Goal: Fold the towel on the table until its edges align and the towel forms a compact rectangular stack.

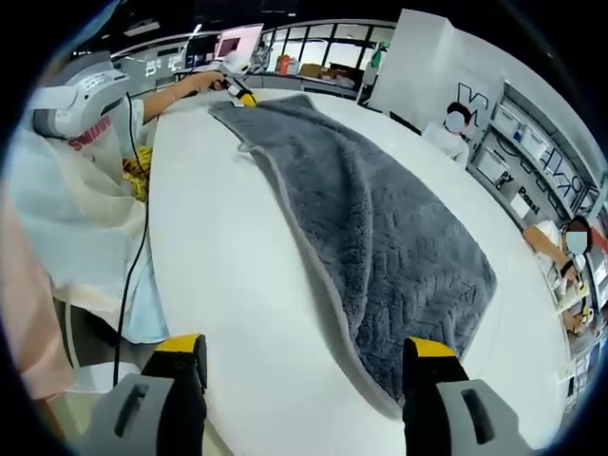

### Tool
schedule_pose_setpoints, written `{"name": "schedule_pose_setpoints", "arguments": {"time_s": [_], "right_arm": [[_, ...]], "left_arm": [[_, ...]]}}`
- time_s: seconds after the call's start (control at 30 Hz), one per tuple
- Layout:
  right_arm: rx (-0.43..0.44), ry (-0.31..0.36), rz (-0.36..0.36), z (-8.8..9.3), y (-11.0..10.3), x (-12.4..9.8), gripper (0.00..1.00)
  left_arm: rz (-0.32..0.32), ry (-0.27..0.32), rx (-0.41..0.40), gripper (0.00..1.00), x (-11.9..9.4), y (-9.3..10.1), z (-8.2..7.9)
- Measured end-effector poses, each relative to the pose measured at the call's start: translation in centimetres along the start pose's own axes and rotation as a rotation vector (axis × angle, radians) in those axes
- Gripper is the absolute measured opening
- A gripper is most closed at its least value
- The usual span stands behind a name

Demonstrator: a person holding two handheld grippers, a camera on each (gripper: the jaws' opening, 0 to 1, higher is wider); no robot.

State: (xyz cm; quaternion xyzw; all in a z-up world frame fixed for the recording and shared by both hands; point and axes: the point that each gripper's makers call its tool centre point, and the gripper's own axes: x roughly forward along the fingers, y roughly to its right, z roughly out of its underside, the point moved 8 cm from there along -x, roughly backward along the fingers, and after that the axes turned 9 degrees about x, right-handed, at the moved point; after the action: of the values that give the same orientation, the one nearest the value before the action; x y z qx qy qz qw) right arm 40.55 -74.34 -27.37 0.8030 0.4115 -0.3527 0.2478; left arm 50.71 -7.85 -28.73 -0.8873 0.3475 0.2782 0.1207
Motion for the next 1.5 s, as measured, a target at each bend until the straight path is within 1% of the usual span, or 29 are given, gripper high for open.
{"name": "schedule_pose_setpoints", "arguments": {"time_s": [0.2, 0.63, 0.9, 1.1, 1.4, 1.5], "right_arm": [[-0.011, -0.006, -0.003, -0.1, 0.1, 0.0, 0.88], [-0.035, -0.018, -0.009, -0.5, 0.0, 0.3, 0.88], [-0.053, -0.028, -0.017, -1.1, 0.0, 0.7, 0.88], [-0.063, -0.028, -0.022, -1.5, -0.2, 1.0, 0.88], [-0.073, -0.028, -0.025, -1.8, -0.4, 1.1, 0.88], [-0.075, -0.029, -0.024, -1.9, -0.5, 1.1, 0.88]], "left_arm": [[-0.002, -0.023, 0.003, 0.1, -1.0, 0.2, 0.6], [-0.021, -0.033, -0.022, 0.1, -3.3, 0.1, 2.2], [-0.03, -0.033, -0.048, 0.11, -4.7, -0.2, 3.3], [-0.035, -0.039, -0.055, 0.11, -5.4, -0.4, 3.7], [-0.061, -0.046, -0.056, 0.11, -6.2, -0.4, 4.2], [-0.072, -0.045, -0.059, 0.11, -6.5, -0.8, 4.4]]}}
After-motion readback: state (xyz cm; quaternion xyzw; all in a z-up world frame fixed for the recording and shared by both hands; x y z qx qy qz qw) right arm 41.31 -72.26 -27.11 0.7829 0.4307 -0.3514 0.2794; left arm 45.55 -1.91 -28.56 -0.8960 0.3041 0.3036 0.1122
